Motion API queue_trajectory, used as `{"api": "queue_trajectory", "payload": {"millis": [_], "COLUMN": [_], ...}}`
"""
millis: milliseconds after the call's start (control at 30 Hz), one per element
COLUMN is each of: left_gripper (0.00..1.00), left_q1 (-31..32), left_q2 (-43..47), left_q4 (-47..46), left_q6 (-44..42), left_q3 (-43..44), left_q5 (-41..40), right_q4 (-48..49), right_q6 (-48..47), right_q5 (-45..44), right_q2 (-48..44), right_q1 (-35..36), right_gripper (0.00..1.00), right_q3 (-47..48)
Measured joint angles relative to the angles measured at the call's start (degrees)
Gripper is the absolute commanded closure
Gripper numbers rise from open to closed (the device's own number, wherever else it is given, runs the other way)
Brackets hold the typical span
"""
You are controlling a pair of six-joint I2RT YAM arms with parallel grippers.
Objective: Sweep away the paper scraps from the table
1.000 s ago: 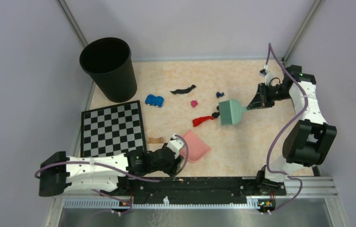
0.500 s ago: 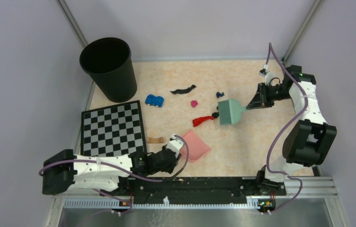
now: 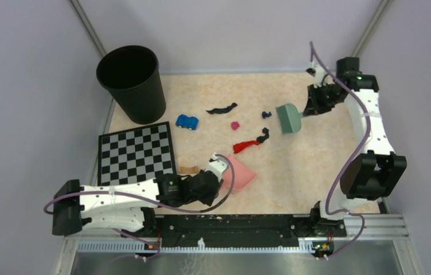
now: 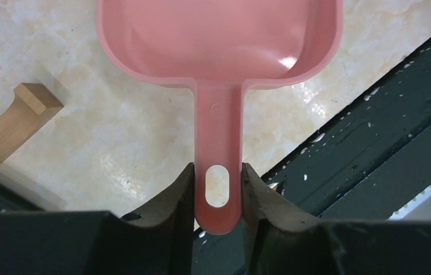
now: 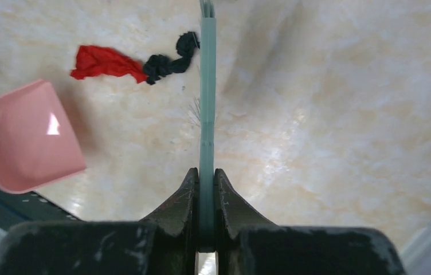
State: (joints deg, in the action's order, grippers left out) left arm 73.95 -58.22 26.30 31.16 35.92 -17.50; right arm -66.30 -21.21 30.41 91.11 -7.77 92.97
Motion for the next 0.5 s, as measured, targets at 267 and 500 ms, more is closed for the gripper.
{"api": "queue_trajectory", "payload": {"millis": [267, 500], "left_gripper": [1.0, 1.0], "left_q1": [-0.04, -4.52], "left_q2": [-15.41, -17.18], "left_q4": [13.11, 16.44], "left_q6": [-0.33, -2.99], "left_q3": [12.98, 16.33], "left_q5": [-0.15, 0.2], "right_q4": [6.6, 11.37], "right_q6": [-4.2, -6.4], "right_q5": [-26.6, -40.85], "right_q2": [0.28, 3.1], "right_q1": [22.21, 30.38], "right_gripper": [1.0, 1.0], "right_q3": [1.53, 0.44]}}
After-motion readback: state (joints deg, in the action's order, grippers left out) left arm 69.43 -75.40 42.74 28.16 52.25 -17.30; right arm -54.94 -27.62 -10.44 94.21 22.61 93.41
